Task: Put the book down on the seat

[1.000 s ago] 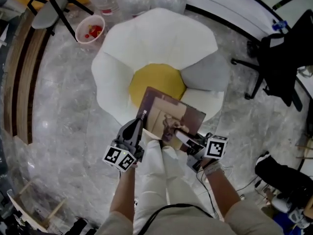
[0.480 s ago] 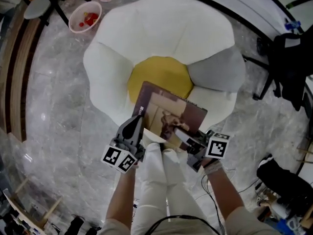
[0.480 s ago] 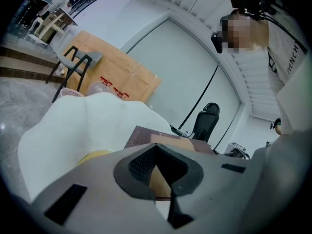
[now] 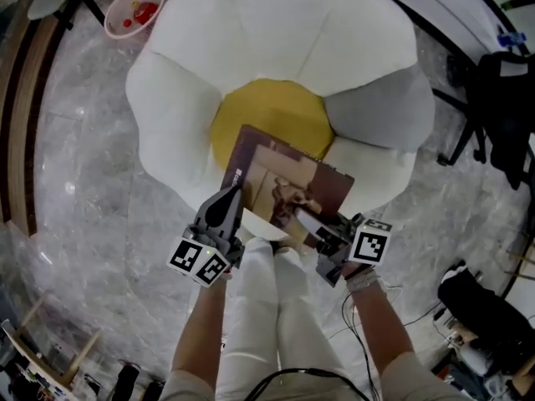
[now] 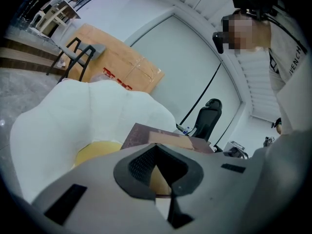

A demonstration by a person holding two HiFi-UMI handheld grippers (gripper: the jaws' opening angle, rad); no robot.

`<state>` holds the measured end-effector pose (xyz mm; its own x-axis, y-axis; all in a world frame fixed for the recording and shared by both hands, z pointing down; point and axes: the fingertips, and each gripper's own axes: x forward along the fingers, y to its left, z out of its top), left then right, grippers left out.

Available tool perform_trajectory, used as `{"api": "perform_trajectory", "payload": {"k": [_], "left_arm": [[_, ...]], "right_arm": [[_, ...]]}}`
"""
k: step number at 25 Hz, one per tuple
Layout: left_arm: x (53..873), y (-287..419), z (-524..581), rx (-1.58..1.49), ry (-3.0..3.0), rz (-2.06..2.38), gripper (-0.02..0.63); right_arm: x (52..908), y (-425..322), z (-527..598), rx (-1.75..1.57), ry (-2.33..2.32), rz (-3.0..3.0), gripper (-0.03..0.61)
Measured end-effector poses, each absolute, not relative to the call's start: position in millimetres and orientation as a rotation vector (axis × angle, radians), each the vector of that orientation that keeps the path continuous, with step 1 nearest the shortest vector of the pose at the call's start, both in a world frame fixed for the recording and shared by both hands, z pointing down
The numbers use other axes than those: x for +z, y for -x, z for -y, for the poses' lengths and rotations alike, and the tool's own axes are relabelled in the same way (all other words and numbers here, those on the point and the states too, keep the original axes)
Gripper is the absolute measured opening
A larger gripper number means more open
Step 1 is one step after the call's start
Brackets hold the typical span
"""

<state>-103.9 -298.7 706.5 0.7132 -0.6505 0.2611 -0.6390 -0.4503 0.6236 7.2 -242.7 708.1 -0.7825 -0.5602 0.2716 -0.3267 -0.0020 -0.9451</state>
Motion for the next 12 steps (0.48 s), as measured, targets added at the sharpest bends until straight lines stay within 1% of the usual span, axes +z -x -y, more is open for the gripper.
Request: {"api": "perform_trajectory", "payload": {"k": [7, 12], "left_arm": [[734, 123, 323, -0.062, -2.177, 1.059, 0.022], [745, 116, 326, -0.08, -2.202, 1.044, 0.022]], "right_arm": [[743, -7, 262, -1.869, 0.954, -2.095, 0.153], [760, -12, 267, -1.852, 0.961, -2.11, 0.153]]}}
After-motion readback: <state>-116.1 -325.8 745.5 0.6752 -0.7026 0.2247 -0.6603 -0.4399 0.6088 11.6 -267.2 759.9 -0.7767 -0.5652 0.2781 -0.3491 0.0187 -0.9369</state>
